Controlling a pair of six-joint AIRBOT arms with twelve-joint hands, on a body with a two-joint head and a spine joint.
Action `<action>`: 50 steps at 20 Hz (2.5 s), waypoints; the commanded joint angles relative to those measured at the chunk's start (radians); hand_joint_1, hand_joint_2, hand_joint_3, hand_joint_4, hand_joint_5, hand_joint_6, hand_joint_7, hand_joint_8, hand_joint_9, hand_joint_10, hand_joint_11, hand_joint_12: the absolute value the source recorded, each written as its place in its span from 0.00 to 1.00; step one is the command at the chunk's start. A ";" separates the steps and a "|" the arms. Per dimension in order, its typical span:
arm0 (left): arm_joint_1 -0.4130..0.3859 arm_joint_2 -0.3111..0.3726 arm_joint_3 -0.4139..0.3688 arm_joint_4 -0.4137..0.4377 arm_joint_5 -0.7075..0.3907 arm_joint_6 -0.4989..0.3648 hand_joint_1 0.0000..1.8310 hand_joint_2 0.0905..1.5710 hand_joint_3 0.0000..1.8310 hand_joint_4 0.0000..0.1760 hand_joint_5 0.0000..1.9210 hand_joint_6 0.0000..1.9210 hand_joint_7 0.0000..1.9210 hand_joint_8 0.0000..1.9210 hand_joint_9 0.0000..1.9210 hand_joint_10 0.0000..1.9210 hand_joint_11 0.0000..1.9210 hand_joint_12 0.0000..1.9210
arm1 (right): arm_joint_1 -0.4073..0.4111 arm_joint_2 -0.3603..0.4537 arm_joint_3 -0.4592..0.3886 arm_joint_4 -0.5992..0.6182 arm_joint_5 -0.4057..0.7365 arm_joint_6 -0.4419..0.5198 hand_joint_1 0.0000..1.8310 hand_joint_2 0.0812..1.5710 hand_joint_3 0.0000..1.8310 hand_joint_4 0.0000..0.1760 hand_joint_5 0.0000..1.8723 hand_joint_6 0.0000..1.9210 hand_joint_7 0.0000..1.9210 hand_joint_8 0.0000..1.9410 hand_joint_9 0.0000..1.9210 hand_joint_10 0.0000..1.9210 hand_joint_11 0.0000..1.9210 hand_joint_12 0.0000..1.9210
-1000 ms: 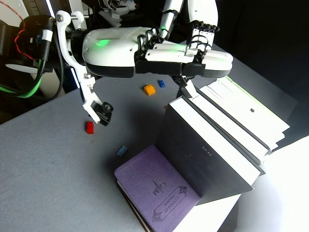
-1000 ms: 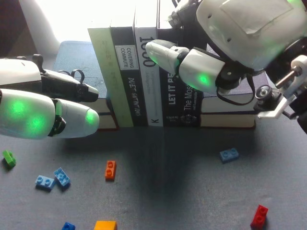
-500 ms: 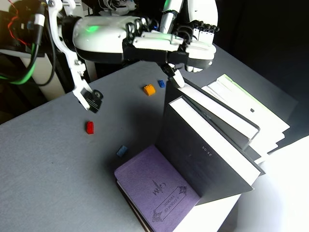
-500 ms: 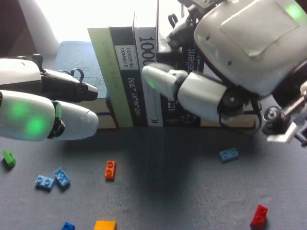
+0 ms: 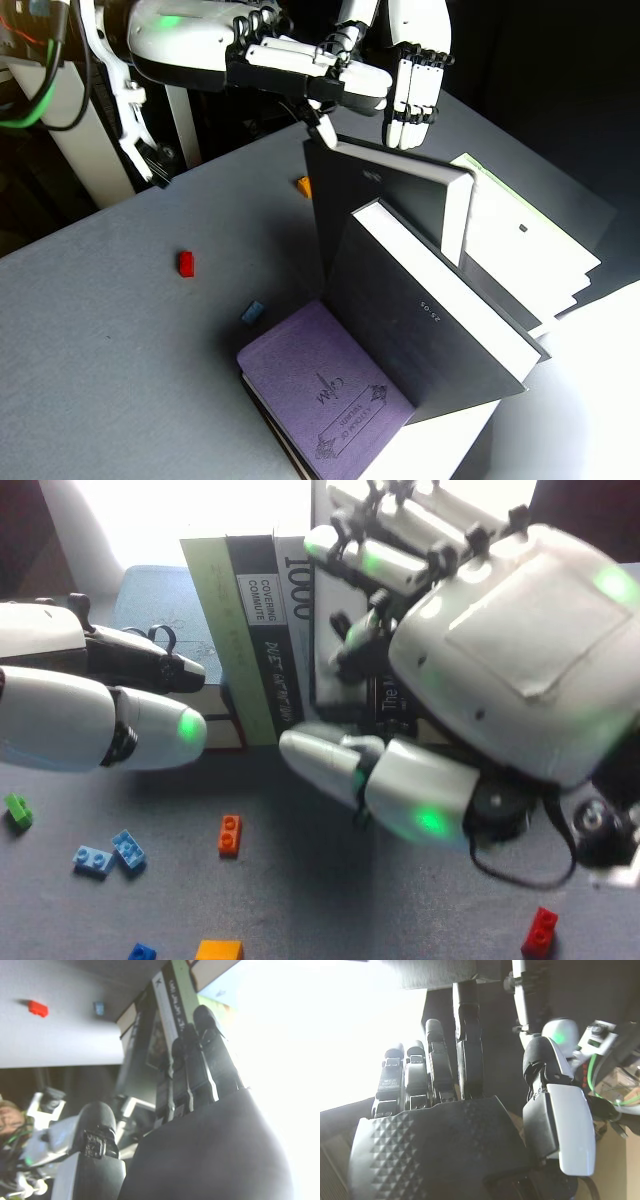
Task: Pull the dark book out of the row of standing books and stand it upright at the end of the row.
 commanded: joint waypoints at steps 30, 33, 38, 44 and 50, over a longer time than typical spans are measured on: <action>-0.021 0.014 -0.003 0.008 -0.080 -0.002 0.08 0.83 0.00 0.09 0.13 0.00 0.14 0.00 0.16 0.00 0.20 0.00 | -0.235 0.017 -0.072 0.108 -0.094 -0.154 0.00 0.79 0.00 0.00 0.56 0.00 0.13 0.00 0.00 0.00 0.00 0.00; -0.021 0.014 -0.003 0.008 -0.080 -0.002 0.07 0.84 0.00 0.04 0.12 0.00 0.13 0.00 0.16 0.00 0.20 0.00 | -0.246 0.004 -0.049 0.108 -0.109 -0.144 0.00 0.79 0.00 0.00 0.56 0.01 0.14 0.01 0.01 0.00 0.00 0.00; -0.021 0.014 -0.003 0.008 -0.079 -0.002 0.08 0.83 0.00 0.10 0.15 0.01 0.15 0.01 0.17 0.01 0.22 0.01 | -0.263 -0.014 -0.009 0.108 -0.123 -0.126 0.00 0.78 0.00 0.00 0.54 0.00 0.13 0.00 0.00 0.00 0.00 0.00; -0.021 0.018 -0.003 0.008 -0.078 -0.002 0.07 0.84 0.00 0.07 0.13 0.00 0.14 0.00 0.16 0.00 0.20 0.00 | -0.296 -0.023 -0.010 0.075 -0.126 -0.110 0.00 0.79 0.00 0.00 0.55 0.01 0.14 0.00 0.00 0.00 0.00 0.00; -0.026 0.019 -0.004 0.008 -0.078 -0.002 0.10 0.84 0.00 0.01 0.12 0.00 0.14 0.00 0.15 0.00 0.19 0.00 | -0.288 0.006 -0.104 0.075 -0.048 -0.156 0.01 0.79 0.00 0.00 0.56 0.01 0.15 0.01 0.01 0.00 0.00 0.00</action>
